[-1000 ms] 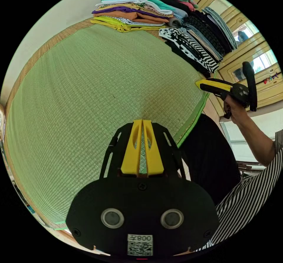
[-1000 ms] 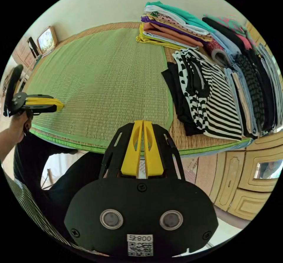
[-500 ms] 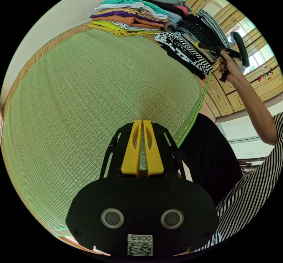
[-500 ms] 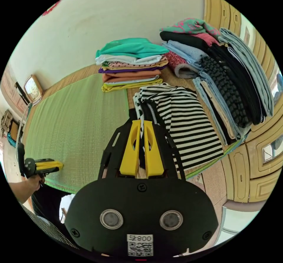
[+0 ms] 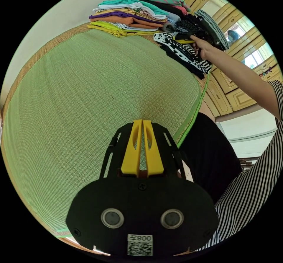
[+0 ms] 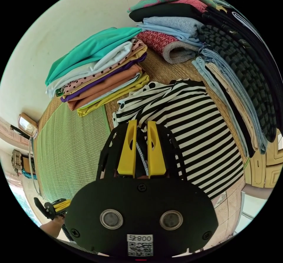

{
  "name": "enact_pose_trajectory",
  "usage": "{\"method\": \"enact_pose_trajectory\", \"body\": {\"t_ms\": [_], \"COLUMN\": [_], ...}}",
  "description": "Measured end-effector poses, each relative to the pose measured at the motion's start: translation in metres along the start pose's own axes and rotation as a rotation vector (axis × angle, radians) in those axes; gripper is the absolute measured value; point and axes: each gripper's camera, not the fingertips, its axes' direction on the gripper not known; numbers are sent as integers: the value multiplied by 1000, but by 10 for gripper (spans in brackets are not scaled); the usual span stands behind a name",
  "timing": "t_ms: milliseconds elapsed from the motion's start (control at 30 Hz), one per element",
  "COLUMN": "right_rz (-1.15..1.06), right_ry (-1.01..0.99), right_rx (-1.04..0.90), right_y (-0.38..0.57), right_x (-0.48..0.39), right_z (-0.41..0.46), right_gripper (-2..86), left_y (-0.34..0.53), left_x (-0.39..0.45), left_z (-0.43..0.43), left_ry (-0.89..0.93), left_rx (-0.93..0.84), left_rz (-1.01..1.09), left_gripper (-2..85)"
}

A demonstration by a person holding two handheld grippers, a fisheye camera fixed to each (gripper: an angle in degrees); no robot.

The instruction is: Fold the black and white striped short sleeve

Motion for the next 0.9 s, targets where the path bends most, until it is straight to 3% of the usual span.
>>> {"method": "enact_pose_trajectory", "body": {"t_ms": [267,633,900], "right_rz": [-68,-264,-354], "right_ry": [-64,-449,-703], "right_rx": [109,220,202], "right_y": [43,152,218], "right_x": [18,34,73], "right_z": [-75,-223,-308], "right_gripper": [0,1,1], "left_y": [20,41,56], "left_x": [-7,-15,-32], "left_z": [-1,-47,-65], "left_ry": [69,309,470], "left_rx": [40,256,293], "left_rz": [-89,-65,-26], "left_gripper": [2,4,20]}}
